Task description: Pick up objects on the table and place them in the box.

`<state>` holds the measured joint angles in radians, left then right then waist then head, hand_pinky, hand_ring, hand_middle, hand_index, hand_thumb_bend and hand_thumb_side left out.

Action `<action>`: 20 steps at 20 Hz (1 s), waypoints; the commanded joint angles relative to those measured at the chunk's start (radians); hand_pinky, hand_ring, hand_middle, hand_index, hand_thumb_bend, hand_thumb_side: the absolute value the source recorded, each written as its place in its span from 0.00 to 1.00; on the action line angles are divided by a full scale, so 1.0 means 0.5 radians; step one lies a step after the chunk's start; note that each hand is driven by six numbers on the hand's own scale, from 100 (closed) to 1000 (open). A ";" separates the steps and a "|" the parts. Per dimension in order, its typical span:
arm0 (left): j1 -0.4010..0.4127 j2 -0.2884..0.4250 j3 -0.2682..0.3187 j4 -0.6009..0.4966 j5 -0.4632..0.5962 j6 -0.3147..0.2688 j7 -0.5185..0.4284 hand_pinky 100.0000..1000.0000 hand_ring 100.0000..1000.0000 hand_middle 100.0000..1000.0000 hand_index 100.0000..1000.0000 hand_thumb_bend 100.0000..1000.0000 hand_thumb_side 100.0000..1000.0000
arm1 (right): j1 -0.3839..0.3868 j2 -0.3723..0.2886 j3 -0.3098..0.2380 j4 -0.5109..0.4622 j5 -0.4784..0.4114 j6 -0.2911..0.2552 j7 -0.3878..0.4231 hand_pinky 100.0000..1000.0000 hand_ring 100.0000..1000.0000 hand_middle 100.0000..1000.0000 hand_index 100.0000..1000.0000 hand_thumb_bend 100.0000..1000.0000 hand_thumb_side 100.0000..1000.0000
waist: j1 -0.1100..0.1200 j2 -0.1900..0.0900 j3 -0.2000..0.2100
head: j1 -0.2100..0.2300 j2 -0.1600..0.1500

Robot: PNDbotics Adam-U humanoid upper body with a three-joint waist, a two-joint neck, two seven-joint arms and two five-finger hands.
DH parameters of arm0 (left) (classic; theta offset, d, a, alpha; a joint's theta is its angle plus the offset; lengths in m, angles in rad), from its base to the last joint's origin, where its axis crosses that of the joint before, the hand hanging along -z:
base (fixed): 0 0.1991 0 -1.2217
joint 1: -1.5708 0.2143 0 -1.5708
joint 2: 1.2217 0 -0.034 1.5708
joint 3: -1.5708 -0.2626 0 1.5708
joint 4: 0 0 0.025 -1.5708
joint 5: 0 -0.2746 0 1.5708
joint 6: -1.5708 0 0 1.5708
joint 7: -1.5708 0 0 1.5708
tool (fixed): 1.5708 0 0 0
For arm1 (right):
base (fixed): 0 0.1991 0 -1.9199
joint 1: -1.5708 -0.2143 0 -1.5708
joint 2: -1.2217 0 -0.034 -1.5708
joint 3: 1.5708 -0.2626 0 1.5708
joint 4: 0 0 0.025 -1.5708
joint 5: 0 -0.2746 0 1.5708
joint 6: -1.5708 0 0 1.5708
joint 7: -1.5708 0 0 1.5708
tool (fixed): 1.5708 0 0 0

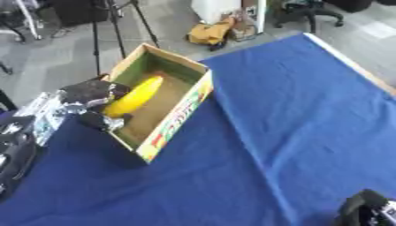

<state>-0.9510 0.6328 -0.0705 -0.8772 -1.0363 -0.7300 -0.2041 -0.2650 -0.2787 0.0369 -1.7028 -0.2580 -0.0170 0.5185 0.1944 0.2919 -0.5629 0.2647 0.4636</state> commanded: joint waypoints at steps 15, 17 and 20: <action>-0.015 0.059 0.010 -0.058 0.027 -0.083 -0.040 0.75 0.82 0.86 0.91 0.21 1.00 | -0.022 -0.043 -0.021 -0.039 -0.022 0.008 0.003 0.46 0.31 0.25 0.51 0.00 0.82 | -0.021 -0.073 0.016 | 0.005 -0.028; -0.015 0.059 0.014 -0.062 0.015 -0.093 -0.025 0.74 0.81 0.86 0.91 0.30 1.00 | -0.022 -0.043 -0.021 -0.038 -0.023 0.008 0.003 0.46 0.31 0.25 0.52 0.00 0.82 | -0.020 -0.075 0.017 | 0.005 -0.029; -0.014 0.060 0.020 -0.067 0.002 -0.081 0.023 0.74 0.81 0.87 0.93 0.40 1.00 | -0.022 -0.044 -0.022 -0.038 -0.023 0.009 0.003 0.46 0.31 0.25 0.51 0.00 0.82 | -0.019 -0.076 0.016 | 0.004 -0.029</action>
<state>-0.9430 0.6328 -0.0702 -0.8932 -1.0326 -0.7706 -0.2043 -0.2650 -0.2793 0.0314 -1.7028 -0.2626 -0.0137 0.5208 0.1944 0.2768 -0.5554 0.2651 0.4636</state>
